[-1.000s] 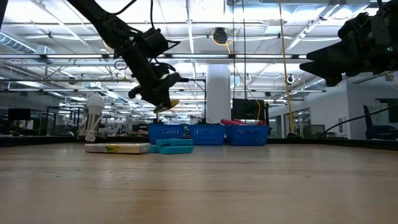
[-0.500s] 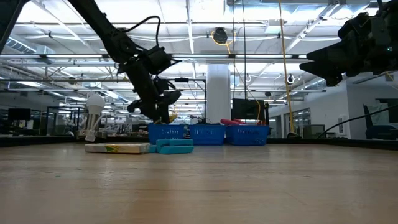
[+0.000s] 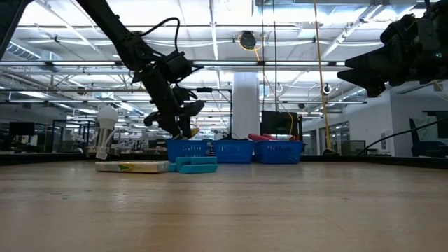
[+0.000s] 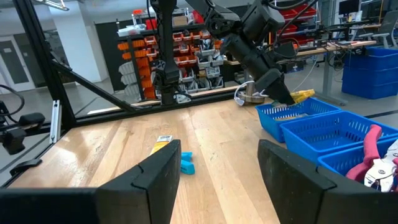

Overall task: Pick & Place School Supplies
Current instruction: Put the crayon box into the left blue bin

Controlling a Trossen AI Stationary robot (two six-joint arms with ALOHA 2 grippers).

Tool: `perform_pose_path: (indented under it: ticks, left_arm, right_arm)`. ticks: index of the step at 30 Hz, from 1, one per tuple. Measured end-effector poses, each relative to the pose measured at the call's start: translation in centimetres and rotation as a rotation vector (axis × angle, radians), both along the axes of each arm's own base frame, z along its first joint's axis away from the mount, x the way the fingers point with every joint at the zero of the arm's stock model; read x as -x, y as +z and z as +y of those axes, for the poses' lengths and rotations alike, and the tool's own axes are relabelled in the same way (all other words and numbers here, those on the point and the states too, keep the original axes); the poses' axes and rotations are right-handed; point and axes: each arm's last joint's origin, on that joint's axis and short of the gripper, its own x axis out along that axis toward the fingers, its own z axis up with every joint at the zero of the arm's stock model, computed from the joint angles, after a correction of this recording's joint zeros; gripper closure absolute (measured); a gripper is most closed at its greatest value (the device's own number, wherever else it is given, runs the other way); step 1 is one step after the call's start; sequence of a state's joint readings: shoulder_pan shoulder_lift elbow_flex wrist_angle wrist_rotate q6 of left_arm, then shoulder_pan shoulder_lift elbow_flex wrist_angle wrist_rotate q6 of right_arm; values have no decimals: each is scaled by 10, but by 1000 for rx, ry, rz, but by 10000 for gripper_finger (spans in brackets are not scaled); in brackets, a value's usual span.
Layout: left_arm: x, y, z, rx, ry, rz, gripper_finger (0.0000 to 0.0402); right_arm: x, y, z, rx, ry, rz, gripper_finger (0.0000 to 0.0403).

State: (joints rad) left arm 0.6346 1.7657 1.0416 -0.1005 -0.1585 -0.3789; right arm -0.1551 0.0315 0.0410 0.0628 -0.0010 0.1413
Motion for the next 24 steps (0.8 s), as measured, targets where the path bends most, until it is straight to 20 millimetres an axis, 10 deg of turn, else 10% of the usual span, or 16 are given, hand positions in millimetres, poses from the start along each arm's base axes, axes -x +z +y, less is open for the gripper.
perform_pose_path:
  ticks: [15,24]
  left_arm:
    - [0,2,0,-37,-60,39,137]
    - [9,45,-23,-25,-282,-42,122]
  right_arm:
    - [0,0,0,0,0,0,195]
    - [0,0,0,0,0,0,197]
